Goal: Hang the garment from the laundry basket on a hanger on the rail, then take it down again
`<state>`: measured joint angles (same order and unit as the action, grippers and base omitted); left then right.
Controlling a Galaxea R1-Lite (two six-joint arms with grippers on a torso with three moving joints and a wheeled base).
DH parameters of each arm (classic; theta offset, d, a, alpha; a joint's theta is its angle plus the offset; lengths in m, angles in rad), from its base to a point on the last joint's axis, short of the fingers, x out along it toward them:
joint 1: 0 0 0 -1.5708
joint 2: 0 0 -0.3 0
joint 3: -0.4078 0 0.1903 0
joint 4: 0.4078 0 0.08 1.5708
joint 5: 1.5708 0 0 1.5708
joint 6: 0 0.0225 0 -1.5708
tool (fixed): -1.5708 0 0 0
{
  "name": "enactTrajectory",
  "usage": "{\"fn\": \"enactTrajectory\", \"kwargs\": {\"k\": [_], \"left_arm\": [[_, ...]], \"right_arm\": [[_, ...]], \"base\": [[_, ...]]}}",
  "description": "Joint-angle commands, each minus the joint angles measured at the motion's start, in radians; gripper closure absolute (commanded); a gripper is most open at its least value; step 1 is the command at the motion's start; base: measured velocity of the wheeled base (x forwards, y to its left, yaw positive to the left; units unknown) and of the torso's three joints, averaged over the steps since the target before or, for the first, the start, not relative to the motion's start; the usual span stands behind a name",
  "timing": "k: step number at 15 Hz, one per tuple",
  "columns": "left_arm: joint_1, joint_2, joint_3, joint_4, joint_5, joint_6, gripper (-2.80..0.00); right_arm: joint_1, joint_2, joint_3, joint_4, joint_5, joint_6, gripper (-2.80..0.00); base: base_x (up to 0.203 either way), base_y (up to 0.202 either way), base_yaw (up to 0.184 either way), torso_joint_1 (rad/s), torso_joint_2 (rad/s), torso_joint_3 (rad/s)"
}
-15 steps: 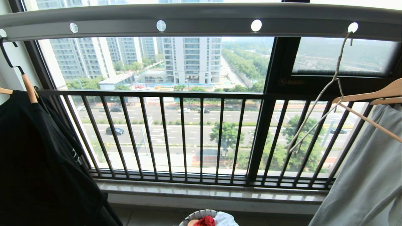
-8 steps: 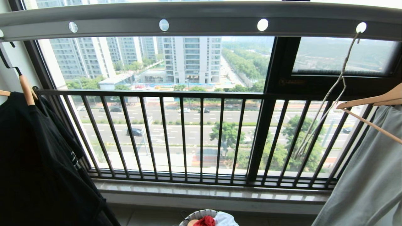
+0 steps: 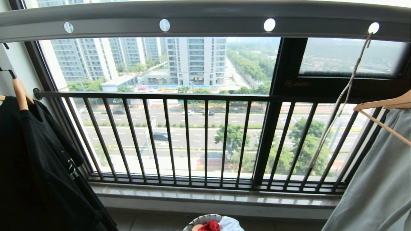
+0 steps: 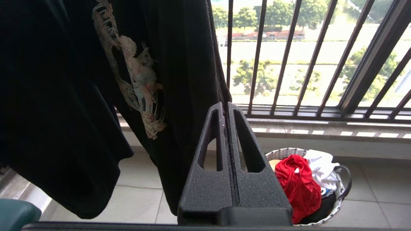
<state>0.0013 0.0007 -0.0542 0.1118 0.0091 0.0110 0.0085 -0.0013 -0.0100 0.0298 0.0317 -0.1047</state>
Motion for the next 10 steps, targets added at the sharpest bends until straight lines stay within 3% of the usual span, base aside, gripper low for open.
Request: {"fn": "enactTrajectory", "kwargs": {"k": [1,10], "left_arm": [[0.001,-0.001,0.022,-0.030,-0.002,0.036,0.00],[0.000,-0.001,0.024,-0.035,-0.003,-0.002,0.00]], "right_arm": [[0.001,0.001,0.001,-0.001,0.001,-0.004,0.00],[0.001,0.001,0.002,-0.001,-0.001,0.005,0.00]], "base": [[0.000,0.000,0.000,0.000,0.00,0.000],[0.000,0.000,0.000,0.000,0.00,0.000]]}}
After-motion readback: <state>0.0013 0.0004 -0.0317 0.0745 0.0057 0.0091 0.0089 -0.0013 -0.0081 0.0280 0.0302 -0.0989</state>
